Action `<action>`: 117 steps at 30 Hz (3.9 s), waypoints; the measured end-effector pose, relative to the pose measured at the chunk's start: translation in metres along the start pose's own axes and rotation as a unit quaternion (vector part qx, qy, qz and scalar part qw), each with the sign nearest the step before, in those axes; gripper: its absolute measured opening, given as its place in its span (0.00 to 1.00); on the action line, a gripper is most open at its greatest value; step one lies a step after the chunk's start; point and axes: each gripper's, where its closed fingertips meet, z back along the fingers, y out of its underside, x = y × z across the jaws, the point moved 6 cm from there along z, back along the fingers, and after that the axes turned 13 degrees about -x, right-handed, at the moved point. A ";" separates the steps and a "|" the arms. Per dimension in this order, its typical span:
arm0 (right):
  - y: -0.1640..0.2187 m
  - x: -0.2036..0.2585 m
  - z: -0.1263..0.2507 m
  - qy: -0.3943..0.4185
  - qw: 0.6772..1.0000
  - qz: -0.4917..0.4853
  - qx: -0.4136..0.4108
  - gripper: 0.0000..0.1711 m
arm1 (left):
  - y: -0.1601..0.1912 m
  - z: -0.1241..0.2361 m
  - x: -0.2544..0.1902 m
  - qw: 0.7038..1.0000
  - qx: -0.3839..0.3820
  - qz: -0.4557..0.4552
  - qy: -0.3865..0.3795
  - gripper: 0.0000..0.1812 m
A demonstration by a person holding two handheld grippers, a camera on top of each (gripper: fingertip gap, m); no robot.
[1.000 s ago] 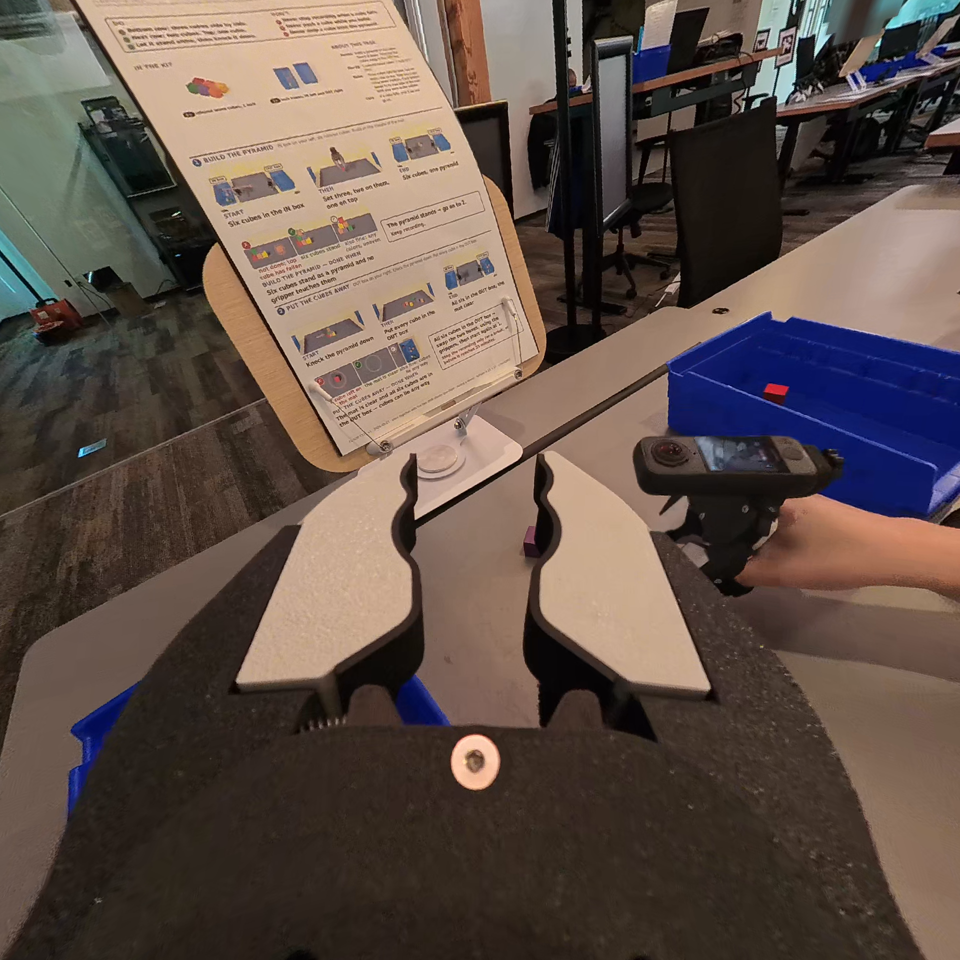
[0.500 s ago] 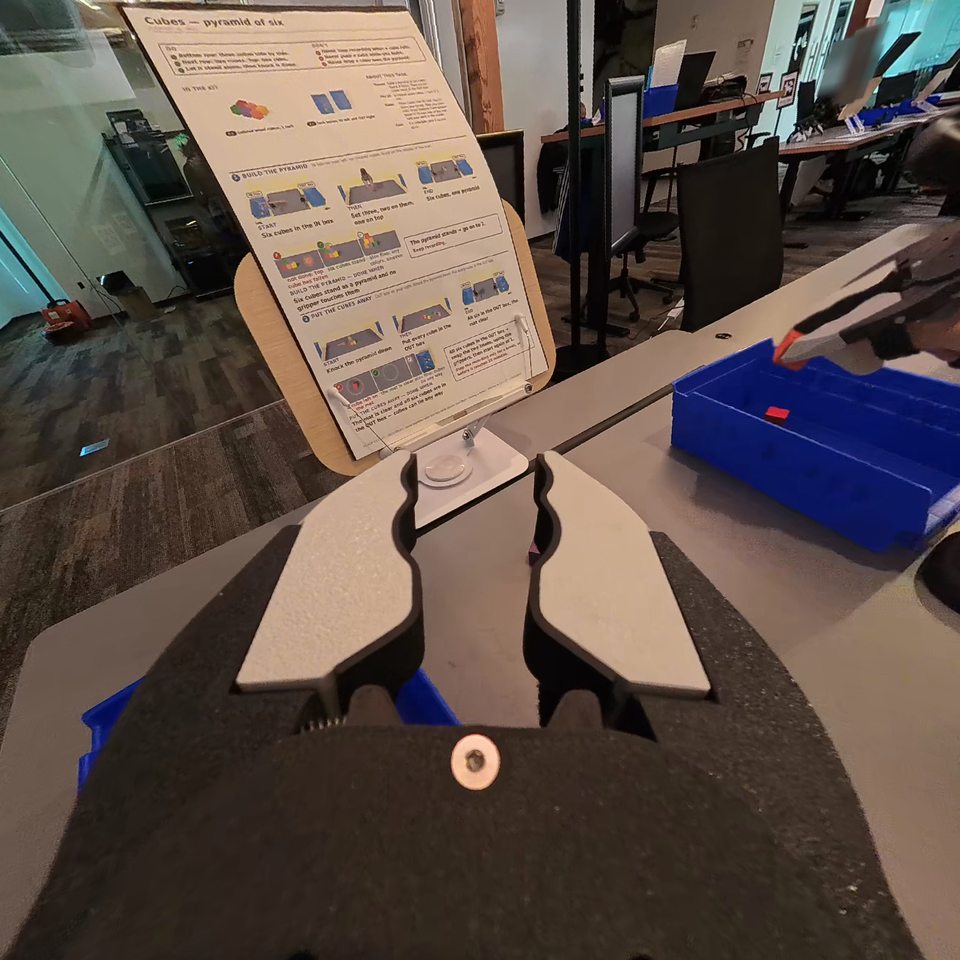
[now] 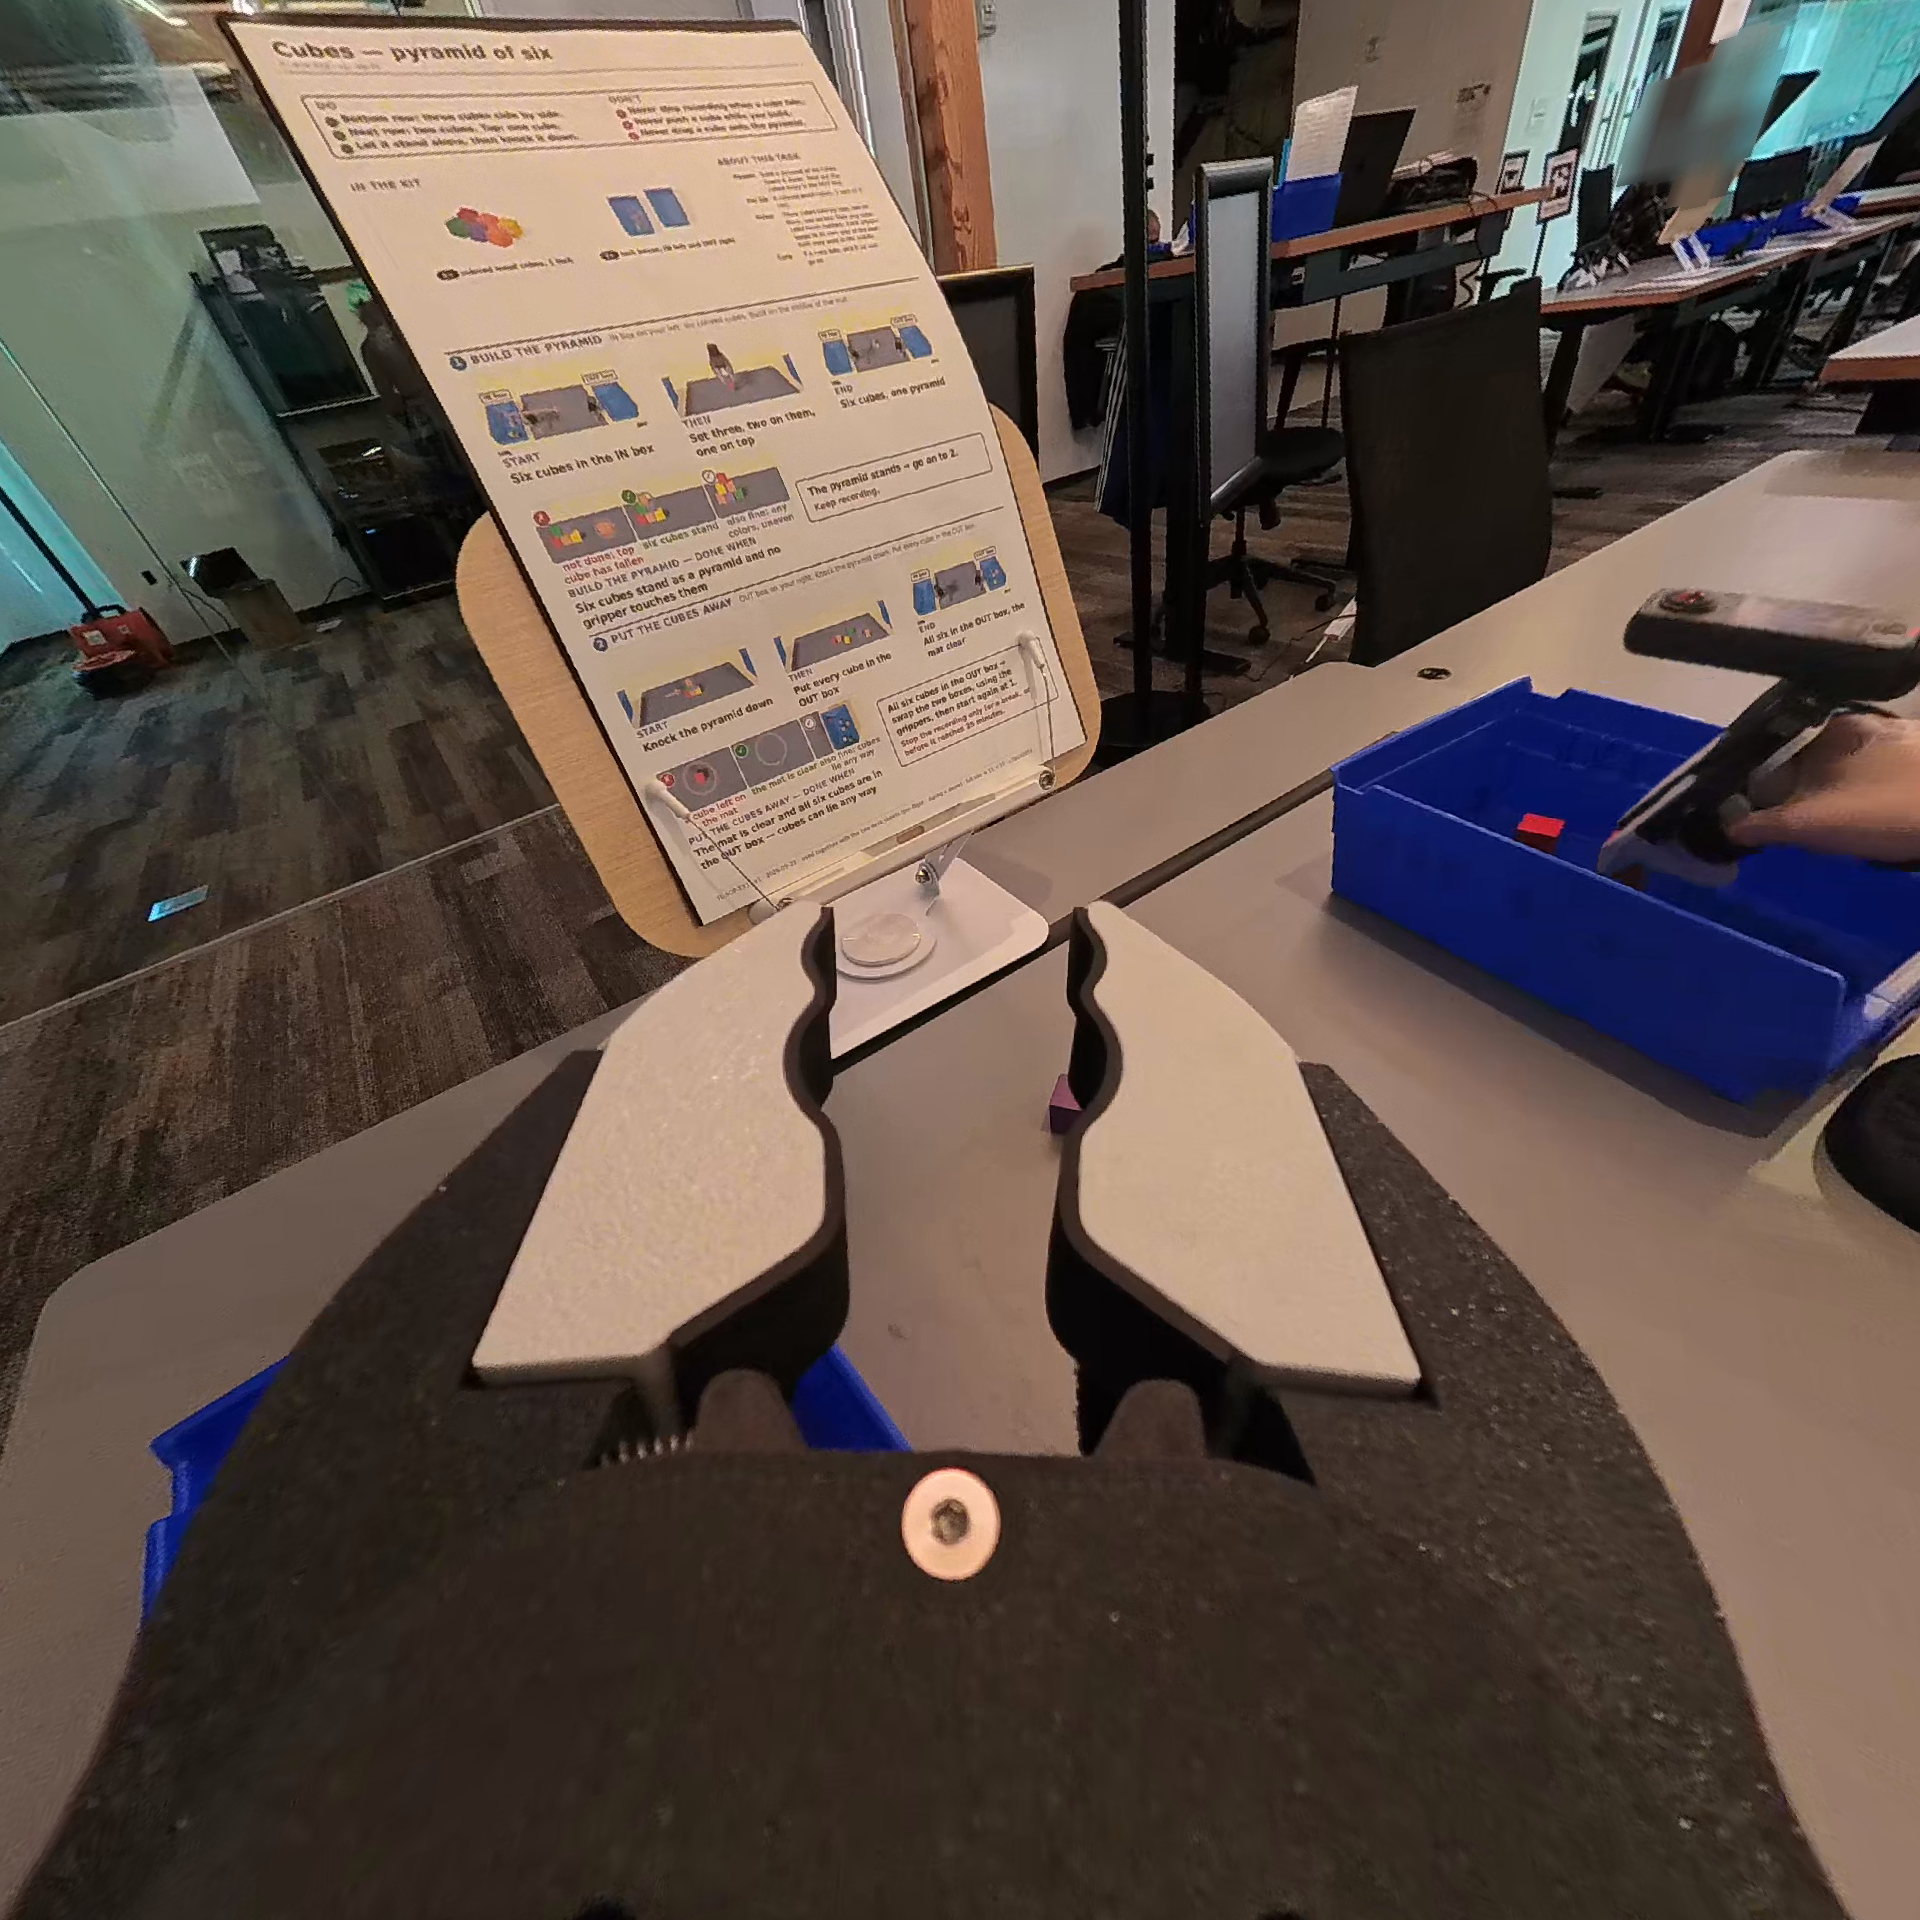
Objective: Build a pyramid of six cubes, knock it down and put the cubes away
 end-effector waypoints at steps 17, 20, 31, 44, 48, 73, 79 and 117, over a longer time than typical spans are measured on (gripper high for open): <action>-0.077 0.318 0.048 -0.320 0.873 0.346 -0.126 0.28 | 0.001 -0.002 -0.007 1.000 0.006 -0.009 0.007 0.24; -0.068 0.338 0.006 -0.311 0.861 0.392 -0.089 0.27 | 0.003 -0.003 -0.009 1.000 0.014 -0.015 0.011 0.24; -0.075 0.339 -0.021 -0.330 0.845 0.409 -0.103 0.27 | 0.006 -0.007 -0.005 1.000 0.020 -0.010 0.008 0.24; -0.080 0.326 -0.005 -0.327 0.846 0.406 -0.116 0.18 | 0.004 -0.004 -0.007 1.000 0.016 -0.014 0.013 0.24; -0.098 0.270 0.072 -0.222 0.864 0.410 -0.189 0.17 | 0.003 -0.001 -0.002 1.000 0.012 -0.007 0.007 0.23; -0.090 0.112 0.109 -0.098 0.959 0.122 -0.238 0.27 | 0.003 -0.004 0.000 1.000 0.005 0.007 0.005 0.23; -0.132 0.296 0.072 -0.297 0.892 0.227 -0.255 0.28 | 0.005 -0.003 -0.002 1.000 0.014 0.002 0.007 0.23; 0.000 0.075 0.083 -0.183 0.974 0.132 0.019 0.18 | 0.002 -0.003 -0.009 1.000 0.012 -0.003 0.015 0.23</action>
